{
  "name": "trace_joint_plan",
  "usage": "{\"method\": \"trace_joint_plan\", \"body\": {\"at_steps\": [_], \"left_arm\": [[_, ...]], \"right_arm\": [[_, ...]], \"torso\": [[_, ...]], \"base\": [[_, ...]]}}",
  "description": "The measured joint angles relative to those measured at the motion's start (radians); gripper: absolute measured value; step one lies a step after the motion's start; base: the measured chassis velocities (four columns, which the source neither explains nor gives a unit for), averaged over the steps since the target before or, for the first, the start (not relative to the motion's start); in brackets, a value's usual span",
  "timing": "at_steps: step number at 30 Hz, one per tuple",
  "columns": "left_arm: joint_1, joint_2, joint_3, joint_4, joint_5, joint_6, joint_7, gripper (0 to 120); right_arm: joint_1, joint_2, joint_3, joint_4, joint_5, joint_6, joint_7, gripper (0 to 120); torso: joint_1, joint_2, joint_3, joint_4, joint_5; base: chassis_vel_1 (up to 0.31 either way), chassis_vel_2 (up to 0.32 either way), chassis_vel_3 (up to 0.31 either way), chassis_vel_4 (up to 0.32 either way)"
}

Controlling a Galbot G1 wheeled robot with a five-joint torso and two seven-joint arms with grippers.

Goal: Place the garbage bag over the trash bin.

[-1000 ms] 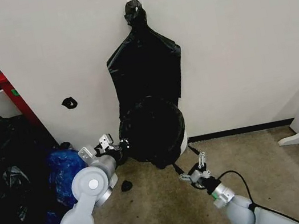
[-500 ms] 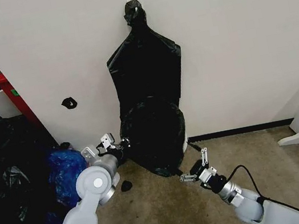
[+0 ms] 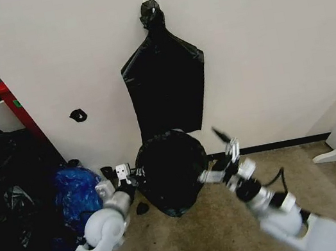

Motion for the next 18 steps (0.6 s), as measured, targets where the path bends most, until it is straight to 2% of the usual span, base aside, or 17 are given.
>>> {"method": "trace_joint_plan", "body": {"at_steps": [2, 3, 5, 6, 13, 18], "left_arm": [[-0.007, 0.034, 0.006, 0.091, 0.085, -0.184, 0.132, 1], [-0.010, 0.040, 0.006, 0.120, 0.109, -0.241, 0.184, 1], [-0.024, 0.040, -0.005, 0.175, 0.129, -0.369, 0.342, 1], [-0.029, 0.039, -0.012, 0.185, 0.125, -0.398, 0.392, 1], [-0.032, 0.046, -0.031, 0.207, 0.123, -0.462, 0.518, 1], [-0.030, 0.049, -0.037, 0.219, 0.140, -0.479, 0.556, 1]], "right_arm": [[0.025, -0.038, -0.002, -0.016, 0.086, -0.071, -0.020, 100], [0.031, -0.049, -0.009, -0.027, 0.107, -0.086, -0.035, 100], [0.050, -0.059, -0.010, -0.112, 0.131, -0.080, -0.211, 100], [0.054, -0.056, -0.007, -0.141, 0.125, -0.073, -0.260, 100], [0.052, -0.036, -0.017, -0.176, 0.092, -0.066, -0.285, 100], [0.055, -0.031, -0.020, -0.169, 0.083, -0.074, -0.245, 100]], "torso": [[0.000, 0.000, 0.000, -0.0003, 0.0004], [0.000, 0.000, 0.000, -0.0001, 0.0003], [0.000, 0.000, 0.000, -0.0001, 0.0001], [0.000, 0.000, 0.000, -0.0006, 0.0005], [0.000, 0.000, 0.000, -0.0001, 0.0006], [0.000, 0.000, 0.000, -0.0003, 0.0004]], "base": [[0.000, 0.000, 0.000, 0.000], [0.000, 0.000, 0.000, 0.000], [0.000, 0.000, 0.000, 0.000], [0.000, 0.000, 0.000, 0.000], [0.000, 0.000, 0.000, 0.000], [0.000, 0.000, 0.000, 0.000]]}}
